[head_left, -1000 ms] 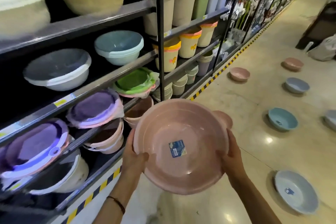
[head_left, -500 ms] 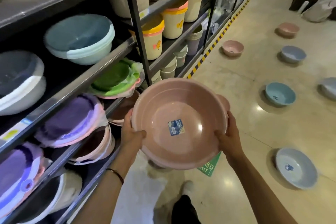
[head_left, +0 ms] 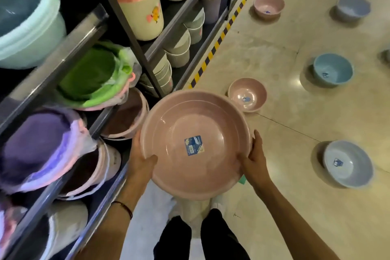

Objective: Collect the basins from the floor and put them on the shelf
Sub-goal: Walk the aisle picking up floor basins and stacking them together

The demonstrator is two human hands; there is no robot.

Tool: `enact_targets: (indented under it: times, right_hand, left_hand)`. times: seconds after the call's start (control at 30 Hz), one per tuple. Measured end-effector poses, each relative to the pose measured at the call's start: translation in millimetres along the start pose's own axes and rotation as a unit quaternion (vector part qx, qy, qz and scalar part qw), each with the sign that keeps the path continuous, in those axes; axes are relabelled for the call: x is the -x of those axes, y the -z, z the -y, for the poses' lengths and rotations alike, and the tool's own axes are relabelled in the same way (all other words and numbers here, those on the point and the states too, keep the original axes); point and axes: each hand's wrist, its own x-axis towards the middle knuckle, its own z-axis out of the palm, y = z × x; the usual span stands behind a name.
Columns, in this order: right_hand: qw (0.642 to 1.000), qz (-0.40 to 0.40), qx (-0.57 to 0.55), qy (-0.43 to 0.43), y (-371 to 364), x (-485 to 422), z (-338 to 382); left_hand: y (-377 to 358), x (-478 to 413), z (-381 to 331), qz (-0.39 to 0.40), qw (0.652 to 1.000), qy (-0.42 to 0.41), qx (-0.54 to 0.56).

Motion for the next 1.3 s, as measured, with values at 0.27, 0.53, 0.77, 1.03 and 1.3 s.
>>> enact_targets:
  times: [0.27, 0.53, 0.77, 1.03, 1.3]
  right_hand:
    - [0.998, 0.028, 0.011, -0.059, -70, -59, -121]
    - [0.992, 0.034, 0.018, -0.124, -155, -106, -294]
    - [0.988, 0.014, 0.020, -0.154, -205, -130, -421]
    - [0.996, 0.018, 0.036, -0.082, -243, -188, -505]
    - [0.999, 0.010, 0.029, -0.022, -264, -245, -547]
  left_hand:
    - [-10, -69, 118, 0.017, 0.998, 0.054, -0.020]
    - [-30, -145, 283, 0.015, 0.993, 0.113, -0.023]
    - [-53, -187, 424, 0.012, 0.991, 0.124, -0.053]
    - [-77, -246, 514, -0.009, 0.994, 0.086, -0.061]
    - [-110, -306, 551, -0.004, 0.996, 0.055, -0.068]
